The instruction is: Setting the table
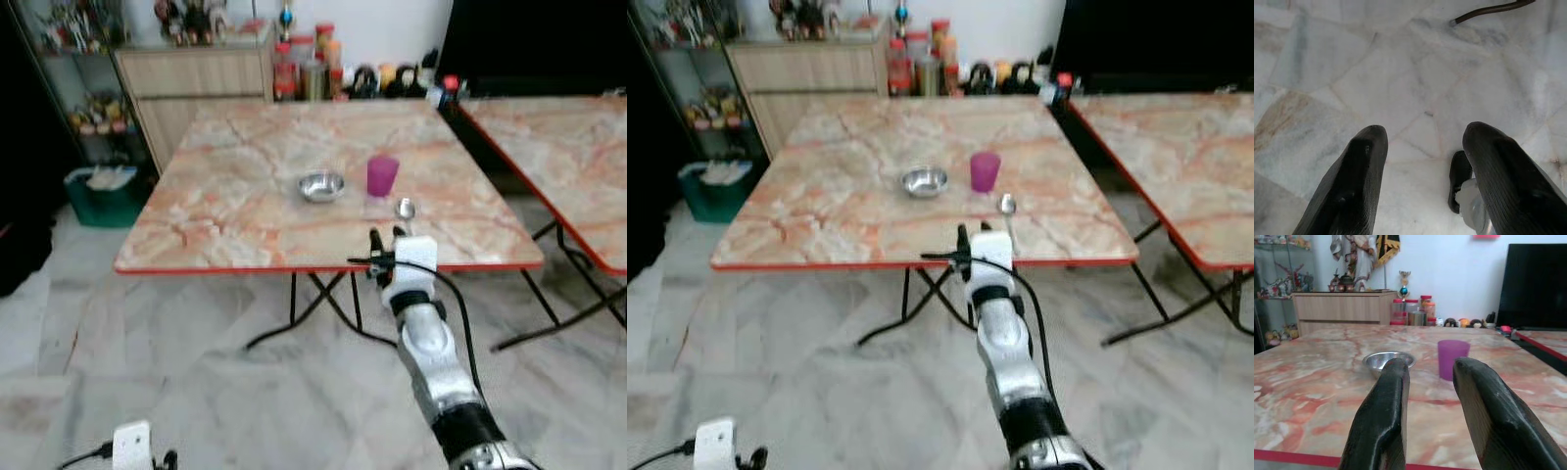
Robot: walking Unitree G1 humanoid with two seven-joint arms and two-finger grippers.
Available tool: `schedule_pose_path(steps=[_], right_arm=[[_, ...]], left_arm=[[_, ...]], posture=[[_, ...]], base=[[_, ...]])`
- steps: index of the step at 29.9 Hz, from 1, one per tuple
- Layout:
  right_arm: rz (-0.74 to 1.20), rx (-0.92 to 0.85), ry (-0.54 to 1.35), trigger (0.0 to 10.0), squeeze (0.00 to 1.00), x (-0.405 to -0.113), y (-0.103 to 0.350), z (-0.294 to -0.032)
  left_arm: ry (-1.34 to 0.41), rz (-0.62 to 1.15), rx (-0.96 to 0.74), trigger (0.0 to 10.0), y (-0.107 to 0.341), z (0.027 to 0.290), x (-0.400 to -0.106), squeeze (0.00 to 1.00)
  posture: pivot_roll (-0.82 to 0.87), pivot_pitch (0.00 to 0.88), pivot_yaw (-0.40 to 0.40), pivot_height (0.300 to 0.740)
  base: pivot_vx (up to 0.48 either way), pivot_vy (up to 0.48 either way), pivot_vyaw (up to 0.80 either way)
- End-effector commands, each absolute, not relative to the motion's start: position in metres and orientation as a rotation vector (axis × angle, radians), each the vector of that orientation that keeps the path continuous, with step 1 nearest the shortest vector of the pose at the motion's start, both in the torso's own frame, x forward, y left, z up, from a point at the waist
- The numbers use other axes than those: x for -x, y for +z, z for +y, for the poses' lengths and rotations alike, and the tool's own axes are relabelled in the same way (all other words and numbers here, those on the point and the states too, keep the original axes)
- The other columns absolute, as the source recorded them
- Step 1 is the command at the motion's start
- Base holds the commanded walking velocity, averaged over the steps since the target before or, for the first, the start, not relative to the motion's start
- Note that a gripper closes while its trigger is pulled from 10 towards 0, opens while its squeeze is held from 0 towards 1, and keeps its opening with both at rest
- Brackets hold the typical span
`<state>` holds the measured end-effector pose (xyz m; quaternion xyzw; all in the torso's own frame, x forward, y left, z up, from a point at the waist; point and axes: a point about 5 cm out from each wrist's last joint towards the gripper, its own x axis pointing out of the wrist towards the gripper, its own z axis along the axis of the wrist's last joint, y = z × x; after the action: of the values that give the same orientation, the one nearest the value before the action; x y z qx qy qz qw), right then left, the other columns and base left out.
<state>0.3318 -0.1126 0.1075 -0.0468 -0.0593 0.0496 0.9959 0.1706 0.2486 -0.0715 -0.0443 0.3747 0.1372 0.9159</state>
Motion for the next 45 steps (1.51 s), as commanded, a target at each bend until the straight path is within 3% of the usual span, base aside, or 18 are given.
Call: schedule_pose_path(steps=[1, 32, 45], right_arm=[[-0.136, 0.086, 0.097, 10.0, 0.0, -0.334, 0.113, -0.112], [-0.089, 0.093, -0.009, 10.0, 0.0, -0.325, 0.098, -0.139], [0.001, 0.095, -0.028, 10.0, 0.0, -0.316, 0.081, -0.14]], left_arm=[[0.275, 0.778, 0.092, 10.0, -0.073, 0.246, -0.17, 0.0], [0.26, 0.787, 0.106, 10.0, -0.075, 0.239, -0.169, 0.0], [0.253, 0.794, 0.116, 10.0, -0.077, 0.235, -0.168, 0.0]], posture=[[0.08, 0.0, 0.044, 0.74], [0.07, 0.0, 0.037, 0.74], [0.07, 0.0, 0.03, 0.74]], base=[[0.409, 0.0, 0.0], [0.409, 0.0, 0.0], [0.039, 0.0, 0.0]])
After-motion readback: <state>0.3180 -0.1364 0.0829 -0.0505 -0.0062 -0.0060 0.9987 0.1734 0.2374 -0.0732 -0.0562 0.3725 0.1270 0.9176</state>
